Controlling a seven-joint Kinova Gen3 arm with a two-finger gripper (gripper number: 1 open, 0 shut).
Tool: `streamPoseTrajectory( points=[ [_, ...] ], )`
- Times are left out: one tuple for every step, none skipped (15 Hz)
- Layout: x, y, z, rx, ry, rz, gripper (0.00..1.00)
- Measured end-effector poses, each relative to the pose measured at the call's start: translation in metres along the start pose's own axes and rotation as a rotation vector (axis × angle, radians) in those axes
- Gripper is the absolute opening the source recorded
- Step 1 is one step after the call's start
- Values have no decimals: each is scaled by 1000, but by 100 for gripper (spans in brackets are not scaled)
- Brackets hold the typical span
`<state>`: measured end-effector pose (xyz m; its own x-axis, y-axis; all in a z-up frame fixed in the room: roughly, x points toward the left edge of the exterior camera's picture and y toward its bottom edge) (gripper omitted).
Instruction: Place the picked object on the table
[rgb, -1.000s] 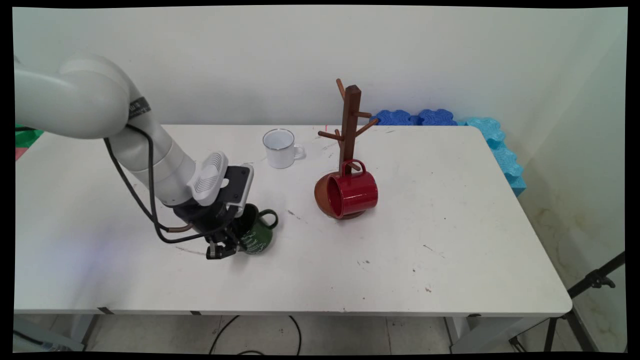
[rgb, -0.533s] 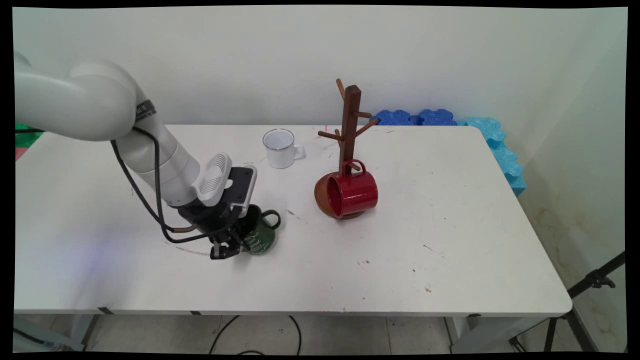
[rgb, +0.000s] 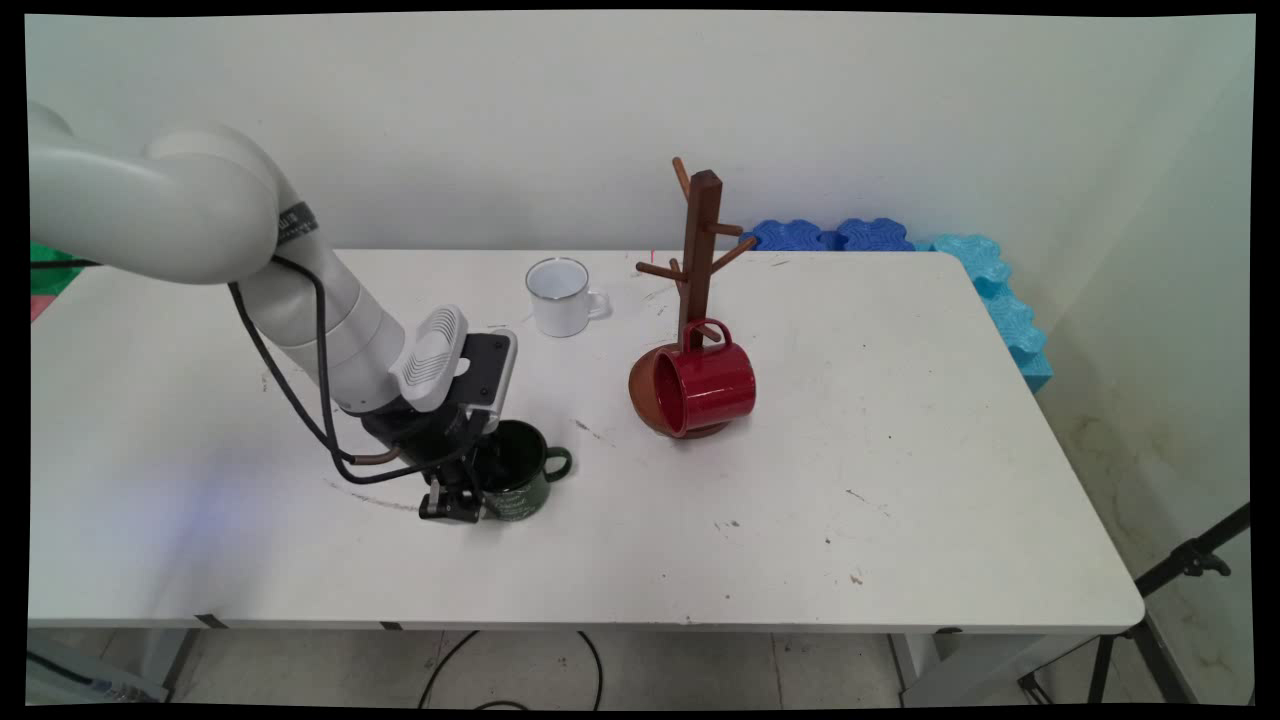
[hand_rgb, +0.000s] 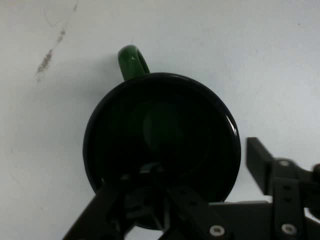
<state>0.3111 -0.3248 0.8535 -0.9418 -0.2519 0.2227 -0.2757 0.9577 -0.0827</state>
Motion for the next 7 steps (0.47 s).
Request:
streamPoseTrajectory(
  points=[
    [0, 0, 1, -1, 1, -2, 100],
    [0, 0, 1, -2, 3, -3, 100],
    [0, 1, 1, -4, 6, -5, 100],
    [0, 1, 1, -5, 9, -6, 100],
    [0, 2, 1, -7, 14, -10, 100],
    [1, 2, 0, -9, 23, -20, 100],
    [2, 2, -3, -11, 34, -33, 100]
  ],
)
